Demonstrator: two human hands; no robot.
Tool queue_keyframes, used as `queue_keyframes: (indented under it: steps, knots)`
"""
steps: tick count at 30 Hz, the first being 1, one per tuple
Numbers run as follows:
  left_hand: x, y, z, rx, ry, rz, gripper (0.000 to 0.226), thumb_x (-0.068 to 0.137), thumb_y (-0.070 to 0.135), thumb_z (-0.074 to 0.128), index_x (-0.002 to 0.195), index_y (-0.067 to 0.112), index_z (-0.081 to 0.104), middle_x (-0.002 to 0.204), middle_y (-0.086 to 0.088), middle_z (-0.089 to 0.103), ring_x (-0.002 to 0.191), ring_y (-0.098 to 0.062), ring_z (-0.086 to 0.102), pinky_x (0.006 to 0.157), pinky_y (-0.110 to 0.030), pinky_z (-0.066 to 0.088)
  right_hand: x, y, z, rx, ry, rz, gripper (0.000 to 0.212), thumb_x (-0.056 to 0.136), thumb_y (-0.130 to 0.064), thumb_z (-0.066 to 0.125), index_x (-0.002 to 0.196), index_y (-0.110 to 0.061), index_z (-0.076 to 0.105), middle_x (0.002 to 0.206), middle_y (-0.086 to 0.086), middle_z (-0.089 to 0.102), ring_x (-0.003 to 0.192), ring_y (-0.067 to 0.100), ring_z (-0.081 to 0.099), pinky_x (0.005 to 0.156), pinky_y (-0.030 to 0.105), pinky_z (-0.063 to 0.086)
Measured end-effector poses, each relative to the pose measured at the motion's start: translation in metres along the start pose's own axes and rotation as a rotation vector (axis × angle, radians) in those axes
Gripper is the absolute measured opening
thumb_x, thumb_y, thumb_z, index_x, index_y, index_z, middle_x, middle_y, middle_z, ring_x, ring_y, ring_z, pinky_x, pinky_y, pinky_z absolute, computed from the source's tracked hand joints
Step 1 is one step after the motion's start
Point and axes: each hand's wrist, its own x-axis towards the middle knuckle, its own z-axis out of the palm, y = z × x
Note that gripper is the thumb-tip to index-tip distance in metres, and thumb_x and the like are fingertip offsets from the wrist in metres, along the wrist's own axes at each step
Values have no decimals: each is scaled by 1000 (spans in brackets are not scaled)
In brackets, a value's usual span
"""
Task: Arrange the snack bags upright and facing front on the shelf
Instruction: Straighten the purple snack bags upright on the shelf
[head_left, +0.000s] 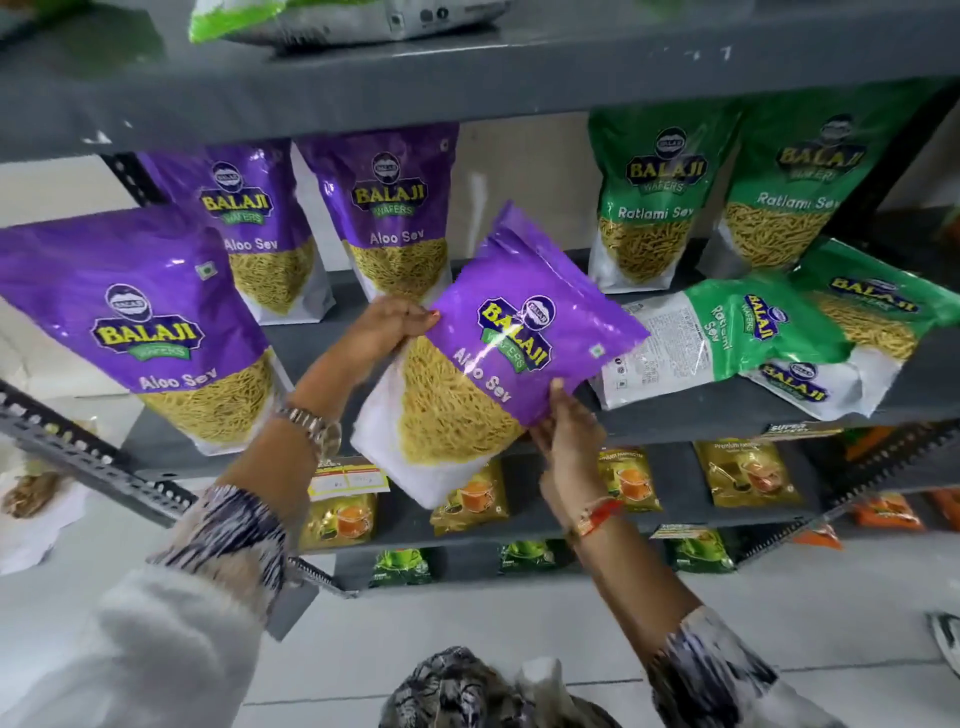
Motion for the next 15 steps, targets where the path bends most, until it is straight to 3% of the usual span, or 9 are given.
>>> queue_keyframes:
  steps: [3,5,8,10,15]
  knots:
    - [-48,-16,21,-191,103,-26,29,82,9,61,56,21,62,42,14,57,42,4,45,46,-12,35,-1,-26,-7,-25,13,-143,29,85,-20,65,59,-19,54,49,-13,62,48,-2,54,46,16,45]
    - [-75,-23,41,-362,156,-51,33,80,8,60,50,20,64,43,13,60,42,2,50,47,-14,41,-4,-41,-14,-44,2,-213,30,84,-17,67,57,-18,53,43,-15,59,46,-2,51,48,16,44]
    - [-107,-18,69,-541,224,-57,31,86,8,54,57,19,59,47,11,62,45,-2,54,51,-18,44,-13,-59,-31,-57,-57,-277,27,83,-20,68,57,-17,62,52,-12,64,58,8,55,59,22,48]
    - [-124,-6,82,-628,232,11,26,87,5,50,62,15,53,47,11,62,45,-3,54,49,-16,44,-25,-74,-43,-78,-122,-336,25,85,-18,65,60,-17,63,52,-12,66,53,3,56,53,18,48]
    - [-155,29,97,-759,254,189,28,75,10,53,51,23,58,48,11,60,46,-3,52,48,-16,42,-62,-118,-57,-41,-232,-477,25,89,-12,58,64,-11,59,46,-13,62,46,-4,49,47,12,42]
